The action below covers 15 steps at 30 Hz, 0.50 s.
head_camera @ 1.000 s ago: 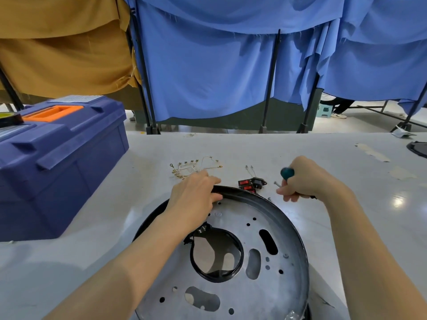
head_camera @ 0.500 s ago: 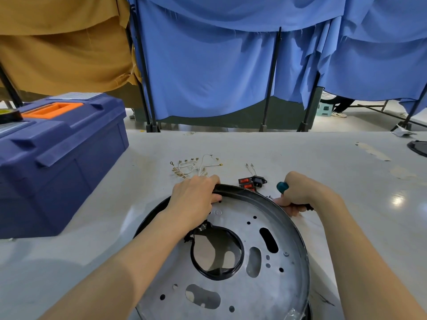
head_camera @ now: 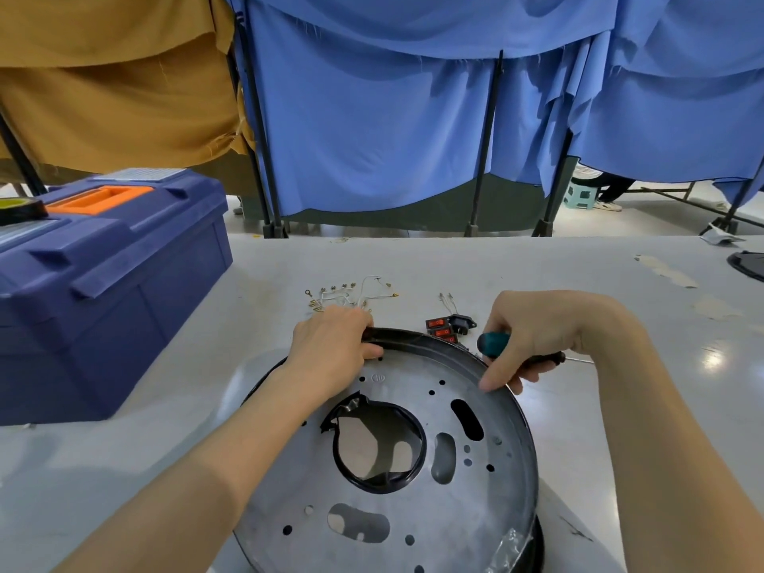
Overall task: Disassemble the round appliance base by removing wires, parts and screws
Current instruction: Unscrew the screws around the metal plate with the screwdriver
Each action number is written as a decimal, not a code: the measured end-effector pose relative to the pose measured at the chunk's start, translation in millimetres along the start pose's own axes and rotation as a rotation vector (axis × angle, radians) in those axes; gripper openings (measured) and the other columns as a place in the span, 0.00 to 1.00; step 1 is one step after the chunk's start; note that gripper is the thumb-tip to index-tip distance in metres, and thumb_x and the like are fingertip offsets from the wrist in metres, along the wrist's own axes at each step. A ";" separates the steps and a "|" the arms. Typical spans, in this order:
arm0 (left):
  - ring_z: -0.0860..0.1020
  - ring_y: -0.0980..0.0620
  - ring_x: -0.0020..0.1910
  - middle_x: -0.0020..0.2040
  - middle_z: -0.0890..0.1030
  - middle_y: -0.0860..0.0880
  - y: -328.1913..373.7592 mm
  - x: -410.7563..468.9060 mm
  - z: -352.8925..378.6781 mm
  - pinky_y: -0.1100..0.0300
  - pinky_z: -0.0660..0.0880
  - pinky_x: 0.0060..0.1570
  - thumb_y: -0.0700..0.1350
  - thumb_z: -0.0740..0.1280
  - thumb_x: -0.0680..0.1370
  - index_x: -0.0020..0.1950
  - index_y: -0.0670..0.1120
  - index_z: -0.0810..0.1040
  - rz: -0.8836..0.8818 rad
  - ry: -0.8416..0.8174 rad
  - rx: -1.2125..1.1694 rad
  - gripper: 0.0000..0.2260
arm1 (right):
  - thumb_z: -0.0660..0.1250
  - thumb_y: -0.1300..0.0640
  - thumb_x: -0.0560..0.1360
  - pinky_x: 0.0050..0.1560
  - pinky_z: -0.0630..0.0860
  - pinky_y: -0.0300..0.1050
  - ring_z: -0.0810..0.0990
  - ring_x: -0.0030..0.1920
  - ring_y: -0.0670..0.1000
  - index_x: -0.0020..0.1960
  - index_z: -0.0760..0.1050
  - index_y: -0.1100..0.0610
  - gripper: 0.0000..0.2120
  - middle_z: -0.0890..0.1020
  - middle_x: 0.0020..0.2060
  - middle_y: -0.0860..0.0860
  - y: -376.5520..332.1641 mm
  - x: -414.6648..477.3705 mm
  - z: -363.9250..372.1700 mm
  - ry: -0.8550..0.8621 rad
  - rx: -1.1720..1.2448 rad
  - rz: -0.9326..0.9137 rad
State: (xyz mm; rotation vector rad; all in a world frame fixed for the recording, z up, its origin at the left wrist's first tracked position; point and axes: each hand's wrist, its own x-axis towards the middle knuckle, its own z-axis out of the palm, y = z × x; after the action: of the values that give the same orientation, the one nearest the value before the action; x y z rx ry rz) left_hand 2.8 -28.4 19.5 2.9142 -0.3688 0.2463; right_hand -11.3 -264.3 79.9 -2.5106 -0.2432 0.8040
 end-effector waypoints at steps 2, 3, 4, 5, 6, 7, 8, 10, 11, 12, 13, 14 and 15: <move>0.76 0.45 0.52 0.50 0.79 0.48 -2.7 0.3 -0.5 0.56 0.65 0.42 0.54 0.65 0.79 0.54 0.47 0.78 -0.010 -0.023 0.011 0.12 | 0.78 0.56 0.68 0.24 0.68 0.37 0.73 0.21 0.47 0.29 0.80 0.59 0.13 0.82 0.27 0.55 -2.2 2.5 1.6 0.023 -0.001 0.012; 0.76 0.44 0.53 0.52 0.79 0.48 -3.3 0.7 -1.1 0.56 0.66 0.42 0.54 0.65 0.79 0.55 0.47 0.77 -0.006 -0.049 0.022 0.12 | 0.78 0.57 0.69 0.24 0.68 0.37 0.73 0.21 0.47 0.31 0.79 0.60 0.12 0.82 0.27 0.55 -2.7 4.4 2.3 0.047 0.000 0.013; 0.76 0.43 0.55 0.54 0.79 0.47 -3.6 1.1 -2.1 0.55 0.68 0.44 0.53 0.64 0.80 0.58 0.47 0.77 0.004 -0.084 0.037 0.12 | 0.77 0.58 0.69 0.25 0.68 0.37 0.73 0.21 0.47 0.32 0.79 0.61 0.12 0.82 0.26 0.55 -3.1 6.4 3.1 0.077 -0.004 0.011; 0.75 0.43 0.58 0.58 0.78 0.46 -4.1 1.7 -3.5 0.53 0.71 0.48 0.52 0.63 0.80 0.62 0.48 0.75 0.018 -0.125 0.055 0.13 | 0.77 0.58 0.69 0.25 0.67 0.38 0.72 0.22 0.49 0.33 0.79 0.62 0.11 0.81 0.25 0.55 -3.1 8.5 3.9 0.113 -0.012 0.007; 0.74 0.42 0.62 0.63 0.76 0.45 -4.5 1.6 -5.3 0.50 0.73 0.54 0.51 0.63 0.80 0.67 0.49 0.72 0.033 -0.171 0.074 0.16 | 0.77 0.59 0.69 0.26 0.67 0.40 0.72 0.23 0.50 0.34 0.79 0.64 0.11 0.81 0.25 0.55 -2.3 10.9 4.7 0.154 -0.020 0.000; 0.71 0.42 0.66 0.68 0.74 0.46 -5.2 1.8 -7.5 0.48 0.72 0.60 0.51 0.63 0.81 0.72 0.52 0.68 0.046 -0.212 0.089 0.19 | 0.77 0.59 0.68 0.27 0.67 0.41 0.72 0.25 0.52 0.35 0.79 0.64 0.11 0.80 0.24 0.56 -1.3 13.8 5.2 0.198 -0.023 -0.009; 0.70 0.43 0.68 0.70 0.71 0.46 -6.3 2.0 -9.6 0.47 0.71 0.63 0.50 0.63 0.80 0.75 0.54 0.64 0.050 -0.246 0.099 0.22 | 0.77 0.59 0.68 0.29 0.68 0.42 0.72 0.26 0.53 0.35 0.78 0.64 0.11 0.80 0.24 0.56 0.0 16.8 5.9 0.243 -0.021 -0.020; 0.71 0.43 0.66 0.69 0.73 0.46 -7.0 4.3 -14.1 0.46 0.71 0.63 0.50 0.66 0.79 0.74 0.53 0.66 0.033 -0.271 0.109 0.23 | 0.77 0.59 0.68 0.31 0.69 0.44 0.73 0.26 0.53 0.34 0.77 0.61 0.11 0.78 0.23 0.55 1.5 23.6 7.9 0.335 -0.014 -0.055; 0.73 0.43 0.63 0.66 0.75 0.45 -6.0 6.0 -15.4 0.47 0.73 0.61 0.50 0.67 0.77 0.71 0.50 0.70 0.024 -0.265 0.111 0.22 | 0.78 0.58 0.68 0.31 0.69 0.43 0.72 0.26 0.52 0.33 0.76 0.60 0.12 0.77 0.23 0.53 1.8 27.3 9.3 0.379 -0.012 -0.082; 0.74 0.43 0.60 0.63 0.76 0.44 -3.6 6.9 -15.8 0.48 0.74 0.59 0.50 0.69 0.76 0.68 0.48 0.72 0.027 -0.258 0.096 0.21 | 0.78 0.58 0.68 0.32 0.69 0.42 0.72 0.26 0.50 0.32 0.76 0.59 0.13 0.75 0.24 0.52 1.5 31.1 11.0 0.422 -0.006 -0.113; 0.74 0.43 0.60 0.63 0.76 0.44 0.3 7.0 -15.3 0.48 0.74 0.59 0.51 0.71 0.75 0.68 0.47 0.71 0.050 -0.257 0.062 0.23 | 0.78 0.57 0.68 0.32 0.68 0.41 0.71 0.27 0.49 0.32 0.76 0.59 0.12 0.74 0.25 0.51 1.1 34.4 12.7 0.464 0.002 -0.146; 0.72 0.43 0.64 0.66 0.74 0.44 4.8 6.6 -14.2 0.47 0.72 0.62 0.53 0.71 0.74 0.72 0.49 0.68 0.088 -0.268 0.015 0.28 | 0.78 0.56 0.68 0.32 0.68 0.41 0.70 0.28 0.49 0.33 0.77 0.60 0.12 0.74 0.26 0.50 0.5 37.4 14.2 0.504 0.009 -0.175; 0.70 0.43 0.67 0.68 0.71 0.45 8.7 6.1 -12.3 0.47 0.69 0.64 0.54 0.71 0.74 0.76 0.54 0.62 0.130 -0.282 -0.027 0.33 | 0.78 0.55 0.68 0.33 0.67 0.41 0.70 0.30 0.50 0.35 0.78 0.61 0.13 0.73 0.27 0.51 0.0 39.8 15.5 0.540 0.007 -0.194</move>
State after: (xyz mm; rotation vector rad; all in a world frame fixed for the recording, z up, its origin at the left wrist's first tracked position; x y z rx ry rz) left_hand 4.7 -35.5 34.1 2.9044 -0.5999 -0.1530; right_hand 11.9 -245.9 49.2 -2.5373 -0.2866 0.0387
